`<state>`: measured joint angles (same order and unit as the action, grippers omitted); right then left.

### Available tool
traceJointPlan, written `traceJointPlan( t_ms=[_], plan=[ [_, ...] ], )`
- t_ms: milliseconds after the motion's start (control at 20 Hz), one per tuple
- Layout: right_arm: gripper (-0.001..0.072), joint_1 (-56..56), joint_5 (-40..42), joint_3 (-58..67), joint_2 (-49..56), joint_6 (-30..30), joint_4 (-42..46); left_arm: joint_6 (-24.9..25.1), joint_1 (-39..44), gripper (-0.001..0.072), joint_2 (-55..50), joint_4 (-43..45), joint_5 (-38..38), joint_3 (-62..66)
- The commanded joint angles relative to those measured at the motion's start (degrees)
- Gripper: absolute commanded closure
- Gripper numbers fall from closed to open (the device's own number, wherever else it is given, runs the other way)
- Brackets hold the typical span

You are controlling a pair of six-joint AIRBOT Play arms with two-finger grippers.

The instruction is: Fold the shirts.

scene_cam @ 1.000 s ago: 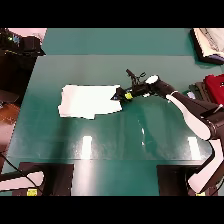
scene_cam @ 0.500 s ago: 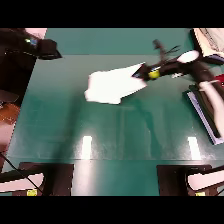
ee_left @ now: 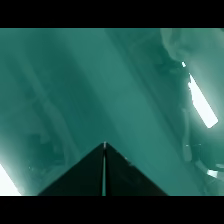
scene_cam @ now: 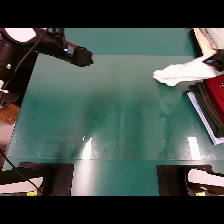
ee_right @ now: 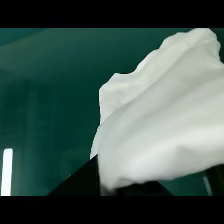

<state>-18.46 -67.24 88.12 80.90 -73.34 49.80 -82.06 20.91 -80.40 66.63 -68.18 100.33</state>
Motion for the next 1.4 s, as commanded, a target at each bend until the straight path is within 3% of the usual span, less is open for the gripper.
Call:
traceJointPlan(
  t_ms=[0, 250, 650, 850, 1150, 1350],
  plan=[
    [0.0692, -8.0, 5.4, 0.1, 1.7, 1.5, 0.7, 0.0, 3.0, 0.0678, -0.2, 0.0, 2.9, -0.2],
    [0.0692, -10.8, 10.3, 0.9, 5.6, 7.5, -12.4, -0.5, 3.0, 0.0677, -0.2, 0.2, 3.2, -0.2],
    [0.0692, -11.7, 6.9, 22.0, 6.2, 8.0, -12.2, -0.5, 3.0, 0.0677, -0.2, 0.4, 3.1, -0.2],
    [0.0693, -14.4, 0.3, 28.1, 6.0, 6.5, -12.3, -0.4, 3.0, 0.0677, -0.2, 0.4, 3.1, -0.2],
    [0.0693, -20.1, -1.9, 16.2, -2.4, 5.7, -10.6, -0.4, 3.0, 0.0677, -0.2, 0.4, 3.0, -0.2],
    [0.0691, -23.6, -4.7, 4.8, -9.3, 5.7, 2.9, 0.0, 3.0, 0.0677, -0.2, 0.5, 3.0, -0.2]
  ],
)
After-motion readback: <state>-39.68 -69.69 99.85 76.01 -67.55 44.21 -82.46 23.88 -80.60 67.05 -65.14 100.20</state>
